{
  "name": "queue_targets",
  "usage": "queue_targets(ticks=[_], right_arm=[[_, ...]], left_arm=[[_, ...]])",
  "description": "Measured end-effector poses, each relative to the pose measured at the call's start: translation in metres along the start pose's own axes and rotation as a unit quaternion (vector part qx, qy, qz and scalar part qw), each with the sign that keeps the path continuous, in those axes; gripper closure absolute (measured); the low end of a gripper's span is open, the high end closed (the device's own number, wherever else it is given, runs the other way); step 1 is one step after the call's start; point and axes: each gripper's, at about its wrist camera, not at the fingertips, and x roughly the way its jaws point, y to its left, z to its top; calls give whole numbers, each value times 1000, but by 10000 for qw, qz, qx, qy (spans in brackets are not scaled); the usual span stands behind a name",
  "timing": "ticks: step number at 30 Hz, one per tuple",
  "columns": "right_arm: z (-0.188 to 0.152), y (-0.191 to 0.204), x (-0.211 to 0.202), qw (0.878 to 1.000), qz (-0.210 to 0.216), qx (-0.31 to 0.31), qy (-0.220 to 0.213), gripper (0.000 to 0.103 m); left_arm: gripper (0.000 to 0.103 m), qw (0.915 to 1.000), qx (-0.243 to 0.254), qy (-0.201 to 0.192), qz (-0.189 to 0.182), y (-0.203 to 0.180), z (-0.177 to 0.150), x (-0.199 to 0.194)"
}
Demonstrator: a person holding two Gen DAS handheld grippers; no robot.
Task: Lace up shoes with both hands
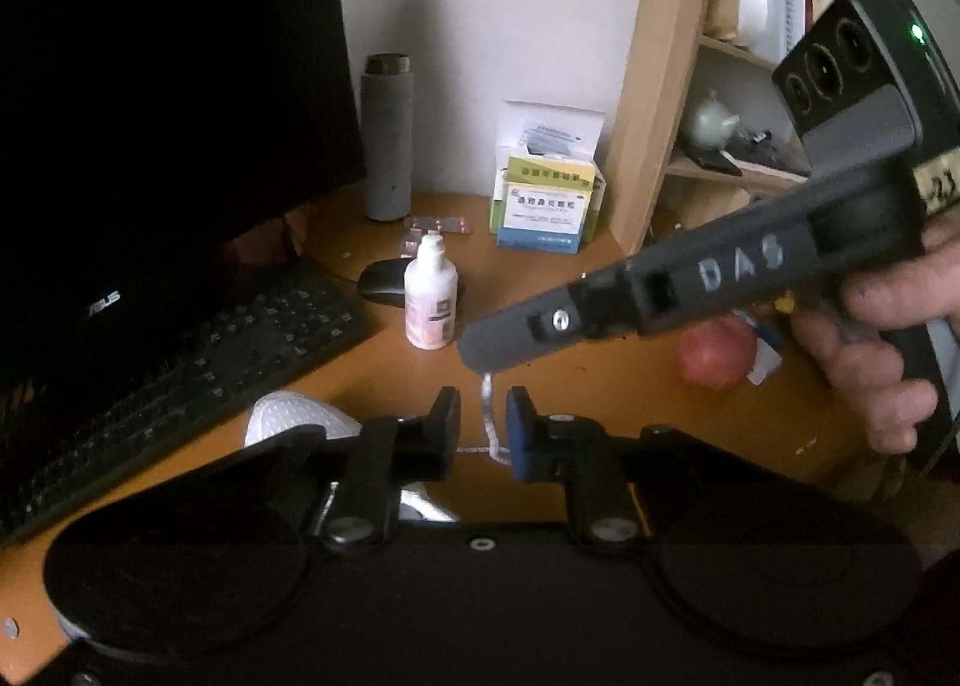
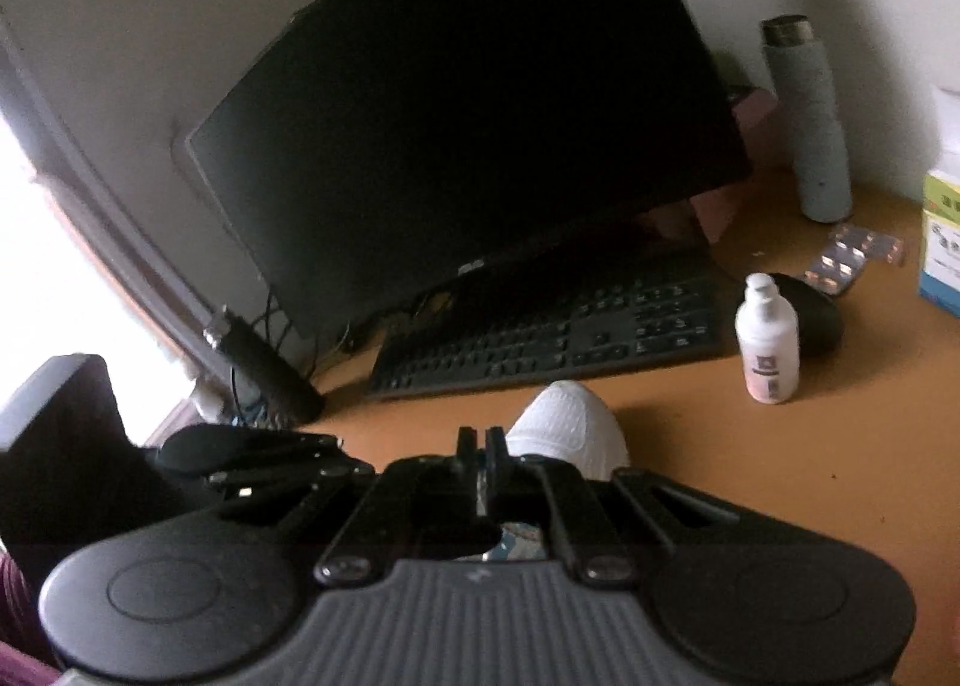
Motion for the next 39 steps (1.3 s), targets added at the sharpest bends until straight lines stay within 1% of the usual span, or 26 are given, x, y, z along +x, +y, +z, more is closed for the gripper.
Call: queue_targets(ticks=[1, 4, 6, 7, 9, 10, 11, 12, 13, 14, 15, 16, 17, 18, 20, 21, 23, 24, 25, 26, 30, 31, 34, 37, 39], right_arm=[[0, 1, 2, 10000, -6, -52, 36, 100], [1, 4, 11, 9998, 83, -119, 152, 100], [1, 4, 14, 9997, 47, -147, 173, 99], [2, 2, 15, 9997, 58, -102, 196, 96], [4, 1, 15, 9998, 66, -55, 188, 96], [6, 0, 13, 9999, 59, -36, 121, 87], [7, -1, 10, 10000, 53, -16, 50, 76], [8, -2, 9, 10000, 50, -18, 25, 73], [7, 2, 10, 9993, -112, -357, 77, 71], [5, 5, 10, 9969, -284, -716, 133, 71], [0, 11, 16, 9921, -399, -1154, 281, 71], [-3, 15, 19, 9885, -449, -1393, 368, 71], [-11, 24, 28, 9803, -538, -1837, 480, 71], [-16, 29, 34, 9754, -545, -2079, 486, 71], [-21, 35, 41, 9705, -540, -2307, 451, 71], [-26, 40, 49, 9653, -587, -2510, 414, 71], [-29, 43, 57, 9628, -576, -2609, 411, 72], [-29, 44, 61, 9636, -524, -2596, 360, 74], [-28, 45, 64, 9664, -410, -2522, 291, 84], [-28, 45, 66, 9674, -366, -2491, 276, 100], [-27, 43, 70, 9682, -288, -2468, 278, 100], [-27, 44, 71, 9643, -328, -2608, 333, 100], [-29, 45, 70, 9599, -413, -2757, 306, 100], [-30, 46, 71, 9562, -441, -2864, 403, 100], [-33, 48, 70, 9531, -491, -2959, 405, 100]], left_arm=[[88, 10000, -46, 0, -7, 2, 0, 0], [102, 9999, -158, -11, 19, 8, -1, 1], [102, 9999, -165, -31, 41, 10, -2, 2], [102, 9998, -185, -28, 82, 13, -2, 3], [102, 9992, -363, -37, 170, 21, -3, 4], [102, 9984, -513, -54, 222, 27, -4, 3], [102, 9971, -717, -72, 256, 35, -5, 2], [102, 9956, -888, -98, 290, 42, -5, 0], [102, 9940, -1038, -128, 326, 47, -6, -2], [102, 9921, -1204, -149, 322, 53, -7, -4], [102, 9898, -1382, -181, 307, 58, -7, -6], [102, 9879, -1518, -188, 252, 62, -7, -6], [102, 9861, -1642, -189, 189, 64, -8, -7], [102, 9850, -1707, -195, 166, 65, -8, -7], [102, 9801, -1974, -201, 15, 69, -9, -9], [102, 9786, -2049, -195, -24, 70, -10, -9], [102, 9770, -2126, -180, -47, 70, -10, -9], [102, 9764, -2151, -172, -51, 70, -10, -10], [102, 9765, -2146, -160, -85, 70, -11, -11], [102, 9771, -2123, -146, -100, 70, -10, -12], [101, 9783, -2065, -150, -103, 70, -10, -14], [101, 9788, -2042, -158, -72, 70, -9, -15], [101, 9789, -2035, -181, -94, 69, -8, -15], [101, 9769, -2125, -192, -150, 71, -8, -12], [102, 9770, -2118, -232, -50, 71, -8, -13]])
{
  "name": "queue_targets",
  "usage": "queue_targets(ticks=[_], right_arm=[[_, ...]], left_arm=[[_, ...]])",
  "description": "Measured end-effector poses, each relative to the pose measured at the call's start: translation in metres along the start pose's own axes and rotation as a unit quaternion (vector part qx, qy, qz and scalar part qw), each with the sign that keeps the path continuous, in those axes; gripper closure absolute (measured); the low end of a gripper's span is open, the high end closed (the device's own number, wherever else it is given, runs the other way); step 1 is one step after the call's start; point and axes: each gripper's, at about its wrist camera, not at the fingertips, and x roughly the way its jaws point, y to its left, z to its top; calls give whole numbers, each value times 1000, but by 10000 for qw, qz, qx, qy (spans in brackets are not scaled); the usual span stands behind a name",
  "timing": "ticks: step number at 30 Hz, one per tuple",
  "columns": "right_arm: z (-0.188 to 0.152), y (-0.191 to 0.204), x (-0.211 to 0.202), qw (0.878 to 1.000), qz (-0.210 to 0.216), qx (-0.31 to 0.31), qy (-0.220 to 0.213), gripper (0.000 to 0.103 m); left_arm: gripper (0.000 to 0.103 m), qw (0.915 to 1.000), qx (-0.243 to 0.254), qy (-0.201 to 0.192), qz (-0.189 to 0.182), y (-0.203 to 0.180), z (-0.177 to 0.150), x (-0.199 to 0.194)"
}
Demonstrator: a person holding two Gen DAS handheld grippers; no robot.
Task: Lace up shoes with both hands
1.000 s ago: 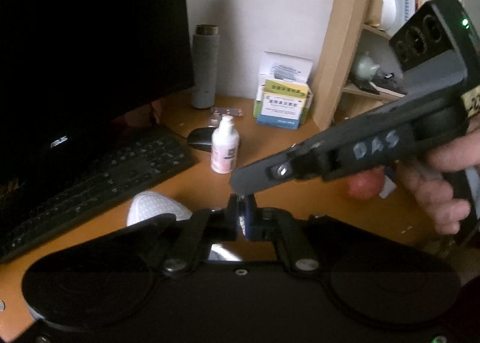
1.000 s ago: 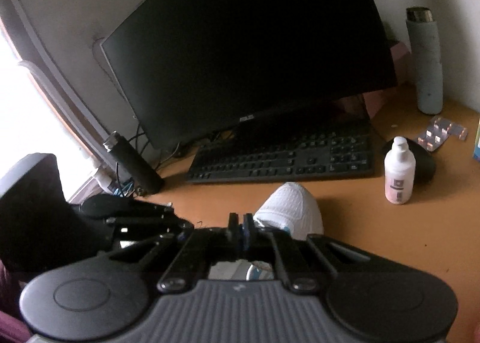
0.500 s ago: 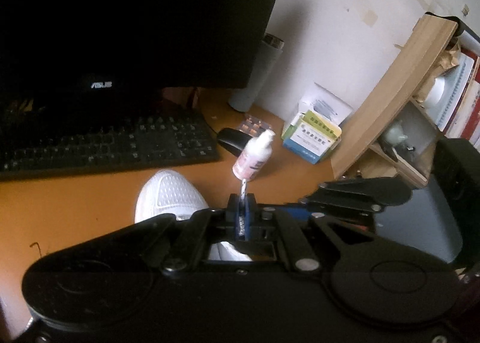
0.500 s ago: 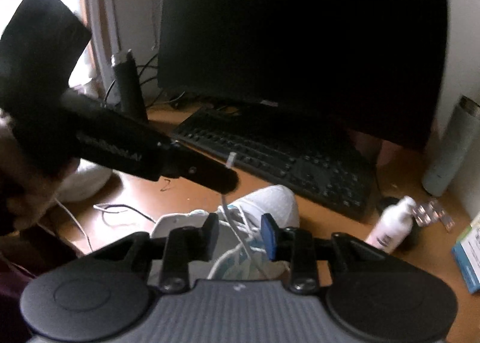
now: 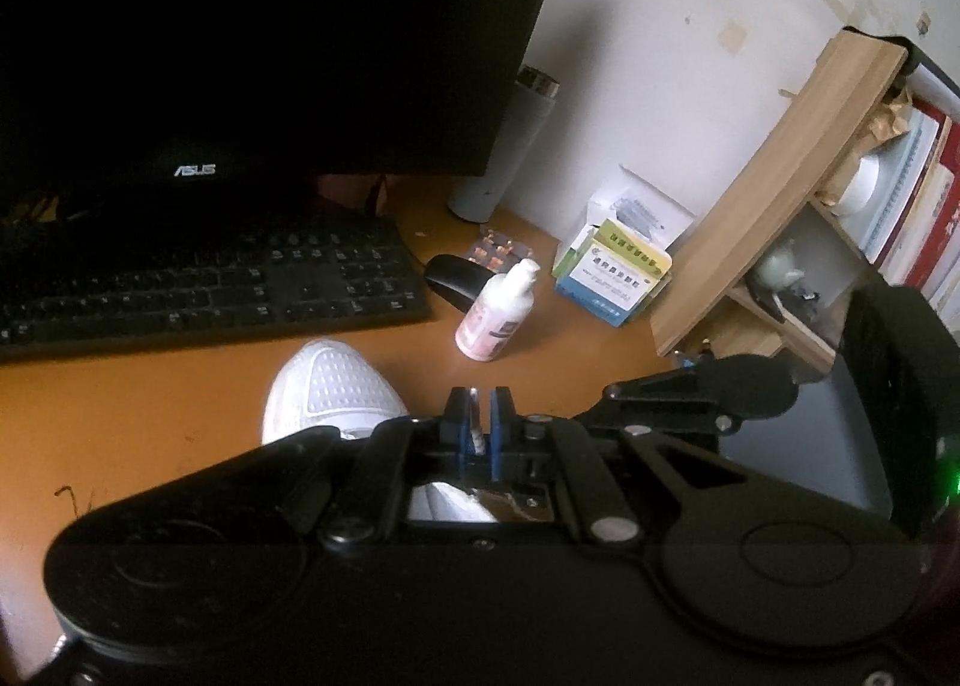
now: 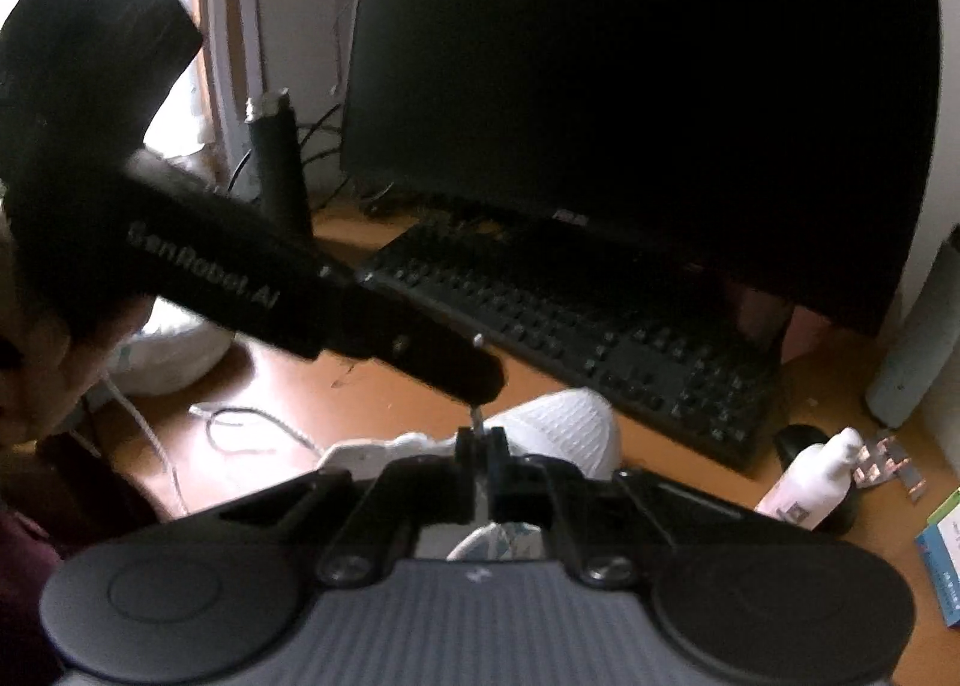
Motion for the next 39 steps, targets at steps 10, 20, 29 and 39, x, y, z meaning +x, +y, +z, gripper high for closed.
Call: queue_targets(ticks=[10, 20, 29, 39], right_arm=[[3, 0, -2, 9999, -79, 99, 76, 93], [6, 6, 3, 9999, 40, -93, 119, 90], [4, 9, 6, 9997, 113, -145, 148, 95], [1, 0, 7, 9991, -58, -87, 413, 100]], left_arm=[[103, 9996, -278, 65, -52, 8, -3, 2], [103, 9996, -287, 62, -17, 9, -5, -2], [103, 9995, -305, 80, 10, 11, -6, -3], [68, 9982, 257, 70, 540, 13, -8, -22]])
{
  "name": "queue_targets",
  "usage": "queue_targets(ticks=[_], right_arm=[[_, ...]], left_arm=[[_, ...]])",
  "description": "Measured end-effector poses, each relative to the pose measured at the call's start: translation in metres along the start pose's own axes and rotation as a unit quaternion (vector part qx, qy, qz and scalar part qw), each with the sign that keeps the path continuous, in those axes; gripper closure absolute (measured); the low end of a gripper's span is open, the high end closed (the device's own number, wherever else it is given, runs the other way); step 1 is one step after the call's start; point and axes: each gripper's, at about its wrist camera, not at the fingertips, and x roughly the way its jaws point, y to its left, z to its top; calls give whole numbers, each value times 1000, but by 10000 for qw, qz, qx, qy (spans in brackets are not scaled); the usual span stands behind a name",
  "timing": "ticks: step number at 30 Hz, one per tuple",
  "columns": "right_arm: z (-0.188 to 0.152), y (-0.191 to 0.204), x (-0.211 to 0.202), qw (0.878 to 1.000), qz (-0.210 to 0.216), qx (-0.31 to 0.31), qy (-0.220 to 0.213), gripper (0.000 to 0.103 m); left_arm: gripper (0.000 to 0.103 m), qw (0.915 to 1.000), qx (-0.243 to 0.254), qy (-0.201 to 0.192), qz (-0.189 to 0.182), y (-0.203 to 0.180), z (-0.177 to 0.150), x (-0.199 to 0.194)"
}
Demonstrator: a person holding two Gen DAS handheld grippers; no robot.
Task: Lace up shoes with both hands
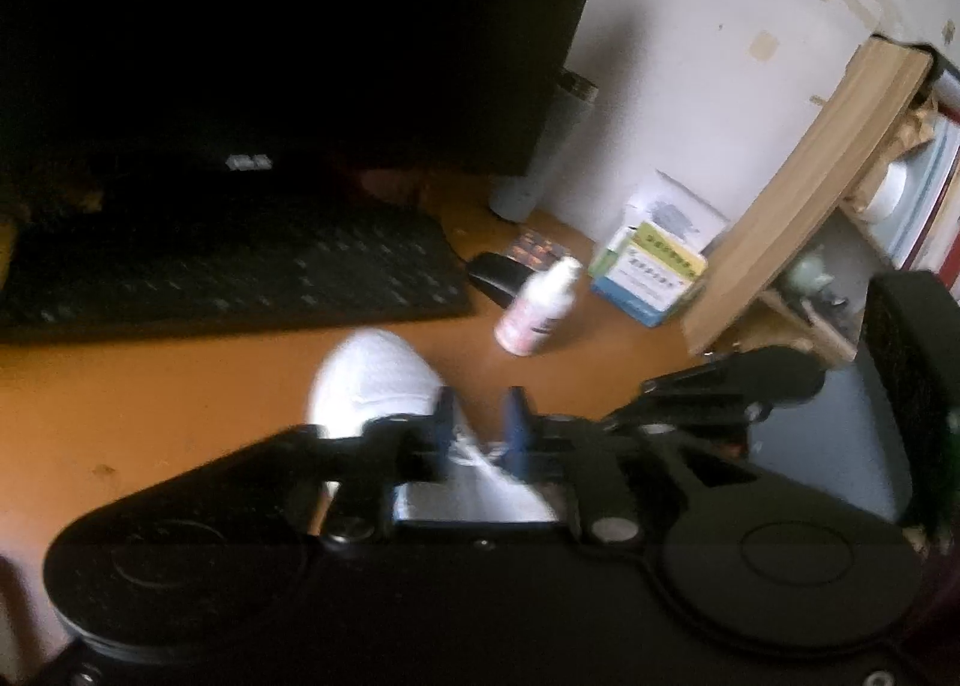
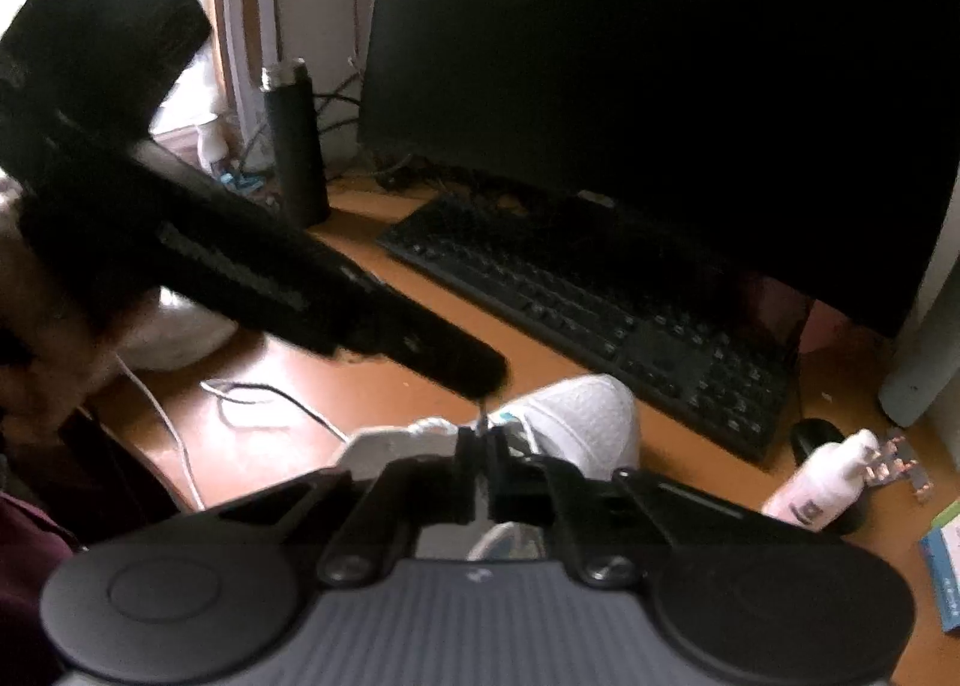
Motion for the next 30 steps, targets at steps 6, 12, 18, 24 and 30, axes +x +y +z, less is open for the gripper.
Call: queue_targets(ticks=[6, 12, 18, 24, 30], right_arm=[[0, -12, 3, 9997, -126, -146, 156, 100], [10, 2, 23, 9972, 160, -589, 441, 100], [13, 18, 42, 9904, 350, -1040, 846, 100], [13, 27, 50, 9833, 442, -1320, 1170, 100], [11, 31, 62, 9782, 444, -1425, 1445, 100]], left_arm=[[68, 9972, 564, 451, 209, -7, -18, 6], [70, 9943, 710, 641, 475, -12, -34, 22], [95, 9940, 670, 687, 527, -4, -36, 21], [97, 9950, 634, 611, 477, -4, -38, 20], [97, 9956, 582, 588, 433, -2, -38, 20]])
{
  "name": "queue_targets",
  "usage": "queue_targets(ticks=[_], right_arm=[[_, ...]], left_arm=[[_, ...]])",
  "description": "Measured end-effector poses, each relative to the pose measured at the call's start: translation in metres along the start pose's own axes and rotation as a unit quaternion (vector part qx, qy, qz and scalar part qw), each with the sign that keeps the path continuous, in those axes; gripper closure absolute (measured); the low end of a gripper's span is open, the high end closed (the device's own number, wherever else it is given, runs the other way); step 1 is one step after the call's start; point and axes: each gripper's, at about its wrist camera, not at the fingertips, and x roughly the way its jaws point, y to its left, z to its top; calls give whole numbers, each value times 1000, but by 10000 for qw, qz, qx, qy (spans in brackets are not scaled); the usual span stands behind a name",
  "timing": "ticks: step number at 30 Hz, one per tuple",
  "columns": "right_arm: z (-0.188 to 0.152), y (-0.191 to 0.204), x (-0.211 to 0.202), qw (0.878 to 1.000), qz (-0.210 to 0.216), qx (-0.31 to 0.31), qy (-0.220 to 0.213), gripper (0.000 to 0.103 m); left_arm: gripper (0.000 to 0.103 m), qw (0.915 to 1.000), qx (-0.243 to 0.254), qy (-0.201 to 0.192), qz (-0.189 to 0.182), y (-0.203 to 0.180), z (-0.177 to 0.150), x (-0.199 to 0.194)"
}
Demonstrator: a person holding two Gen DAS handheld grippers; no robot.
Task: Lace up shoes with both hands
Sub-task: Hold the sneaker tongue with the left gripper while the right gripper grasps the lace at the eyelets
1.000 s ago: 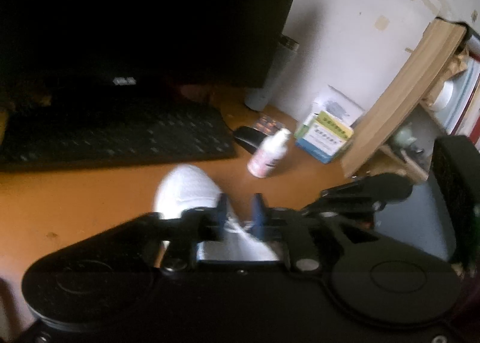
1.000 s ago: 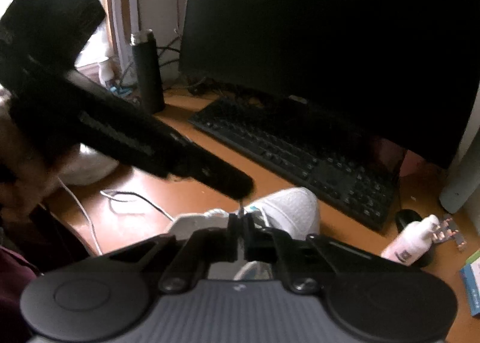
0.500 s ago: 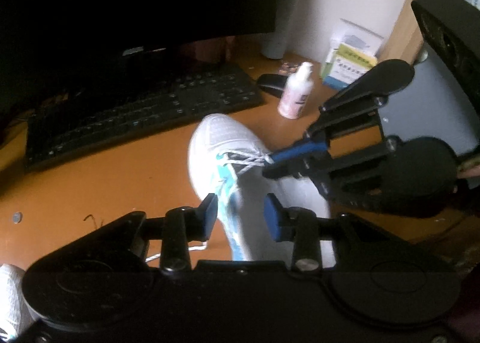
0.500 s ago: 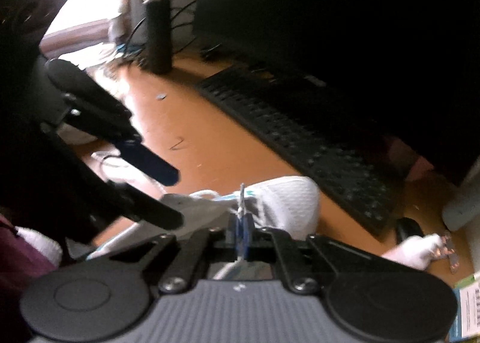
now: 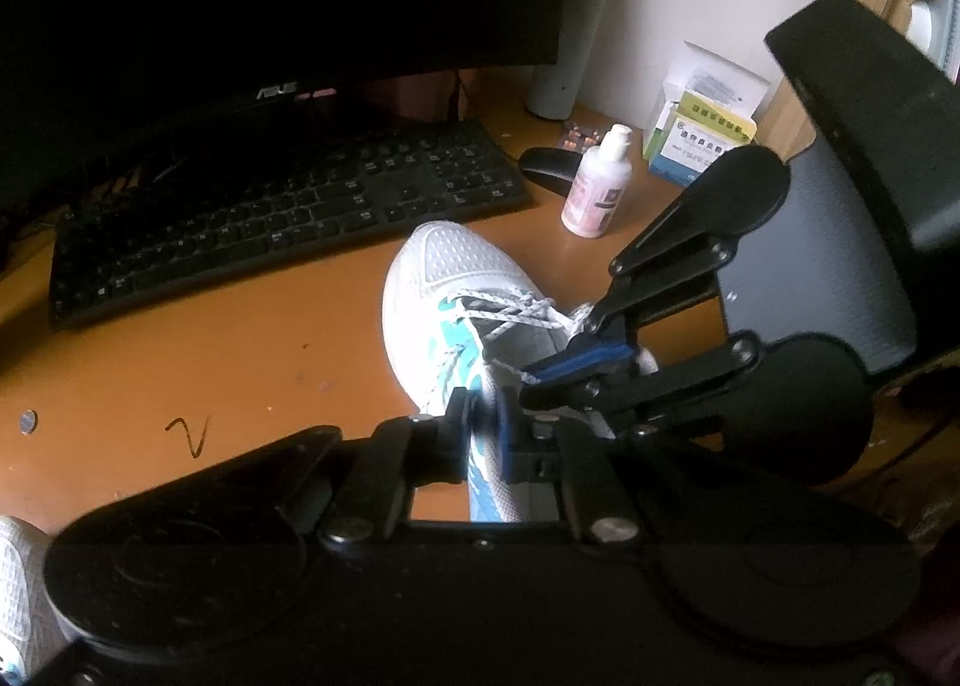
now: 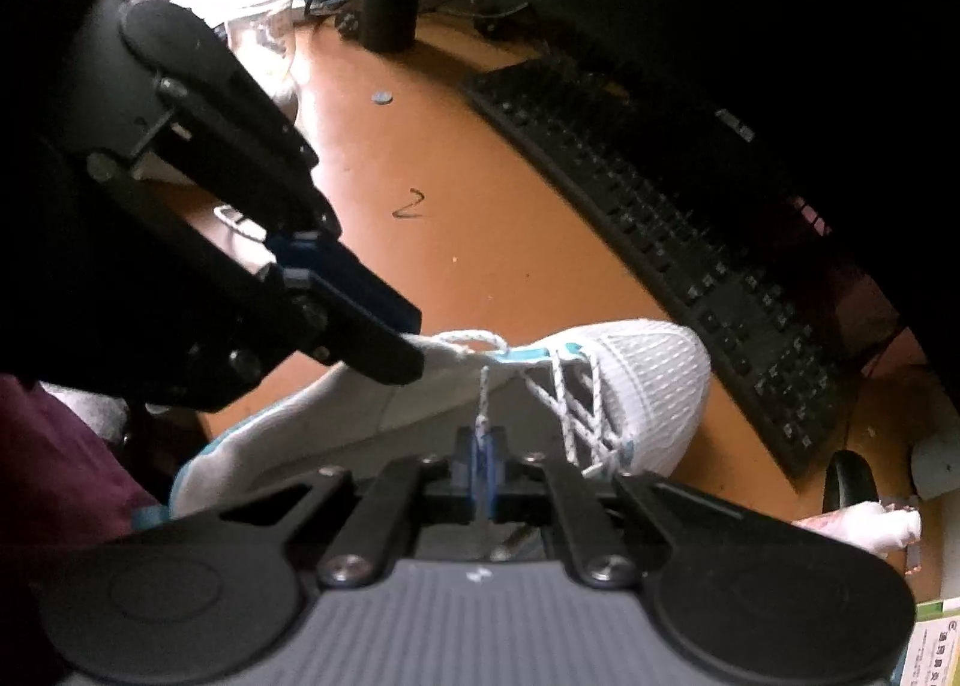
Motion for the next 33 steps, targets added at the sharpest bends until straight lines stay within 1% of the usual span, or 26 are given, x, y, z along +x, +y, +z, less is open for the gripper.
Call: queue_targets(ticks=[16, 19, 28, 33], right_arm=[[4, 3, 11, 9999, 48, 98, -12, 100], [3, 5, 12, 9999, 78, 65, 45, 100], [2, 3, 13, 9998, 46, 195, 17, 99], [3, 4, 13, 9999, 67, 150, 34, 100]], left_arm=[[97, 10000, -28, 18, -45, 3, 1, 1], [97, 9999, -107, 11, 4, -1, 1, 1], [97, 10000, -72, 17, 7, -1, 0, 1], [97, 10000, -57, 23, 7, -1, 0, 1]])
